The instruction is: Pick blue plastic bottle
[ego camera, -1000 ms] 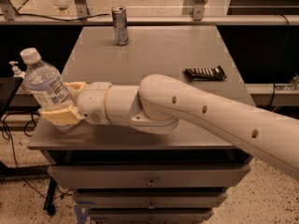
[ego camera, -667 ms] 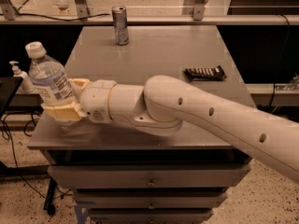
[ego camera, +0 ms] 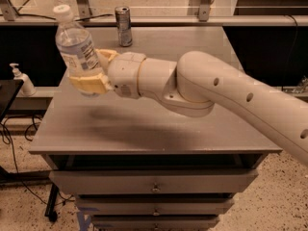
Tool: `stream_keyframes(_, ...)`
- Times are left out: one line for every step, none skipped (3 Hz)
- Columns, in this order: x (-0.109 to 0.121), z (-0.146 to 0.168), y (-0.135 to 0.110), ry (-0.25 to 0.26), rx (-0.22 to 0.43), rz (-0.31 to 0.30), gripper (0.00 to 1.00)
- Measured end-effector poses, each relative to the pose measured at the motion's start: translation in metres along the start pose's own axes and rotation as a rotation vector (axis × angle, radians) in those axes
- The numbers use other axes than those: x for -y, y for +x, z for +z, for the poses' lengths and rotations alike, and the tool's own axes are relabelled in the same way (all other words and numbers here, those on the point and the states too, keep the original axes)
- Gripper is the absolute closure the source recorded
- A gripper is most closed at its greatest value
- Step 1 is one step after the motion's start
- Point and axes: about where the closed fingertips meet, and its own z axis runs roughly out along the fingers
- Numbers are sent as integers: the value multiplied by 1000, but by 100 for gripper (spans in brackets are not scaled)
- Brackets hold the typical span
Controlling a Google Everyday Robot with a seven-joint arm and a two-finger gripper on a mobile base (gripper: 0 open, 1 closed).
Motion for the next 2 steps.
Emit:
stream_keyframes(33,-17,-11,44,5,-33,100)
stream_keyframes(49,-26,-17,75,9,-45,100)
